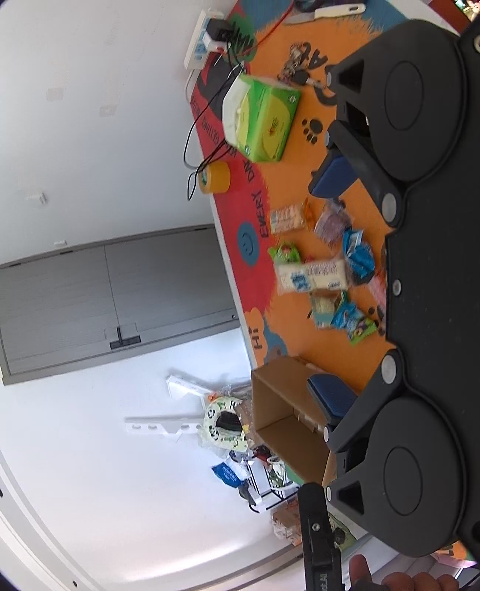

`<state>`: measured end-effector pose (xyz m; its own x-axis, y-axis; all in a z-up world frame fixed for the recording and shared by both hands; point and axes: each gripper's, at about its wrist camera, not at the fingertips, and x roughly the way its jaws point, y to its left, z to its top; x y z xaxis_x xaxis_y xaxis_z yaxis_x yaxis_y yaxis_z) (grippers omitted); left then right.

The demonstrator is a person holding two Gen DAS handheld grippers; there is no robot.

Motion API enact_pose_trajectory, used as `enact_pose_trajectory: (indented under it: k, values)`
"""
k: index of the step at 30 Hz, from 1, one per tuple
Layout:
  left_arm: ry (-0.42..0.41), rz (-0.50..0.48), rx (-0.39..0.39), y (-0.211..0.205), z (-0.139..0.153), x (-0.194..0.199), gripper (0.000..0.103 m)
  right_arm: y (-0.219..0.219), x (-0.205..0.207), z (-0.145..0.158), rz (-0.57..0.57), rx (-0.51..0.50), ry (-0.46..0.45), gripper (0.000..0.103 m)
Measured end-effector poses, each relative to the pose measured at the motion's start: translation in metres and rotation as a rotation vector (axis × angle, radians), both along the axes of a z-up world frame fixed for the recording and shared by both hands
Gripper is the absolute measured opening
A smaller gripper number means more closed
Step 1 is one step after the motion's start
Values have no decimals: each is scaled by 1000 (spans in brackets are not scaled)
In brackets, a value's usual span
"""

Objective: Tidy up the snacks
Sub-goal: 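Move both tools back from the box toward the remaining snacks, then grasp the pink sausage stick with the left gripper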

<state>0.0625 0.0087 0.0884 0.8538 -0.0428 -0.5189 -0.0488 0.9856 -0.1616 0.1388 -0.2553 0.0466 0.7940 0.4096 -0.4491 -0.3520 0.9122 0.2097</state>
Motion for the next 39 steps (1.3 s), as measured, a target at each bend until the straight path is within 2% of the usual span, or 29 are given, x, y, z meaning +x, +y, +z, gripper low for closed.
enact_pose_trajectory:
  k: [8,11,20,23,31,39]
  values:
    - [8,-59,-26,-16,-11,6,103,-23,5,-10,-23,50,26,103]
    - [8,-76,-14,-24,-16,10,103,-26,7,-15,-31,57,33,103]
    - [42,-122,-51,-41,-44,32,100,-33,19,-36,-72,93,61,103]
    - [57,-137,-57,-46,-55,41,96,-34,24,-45,-68,108,85,101]
    - [103,-159,-77,-58,-78,63,76,-40,36,-64,-79,129,121,97]
    - [150,-178,-102,-66,-98,83,63,-43,48,-76,-88,131,150,91]
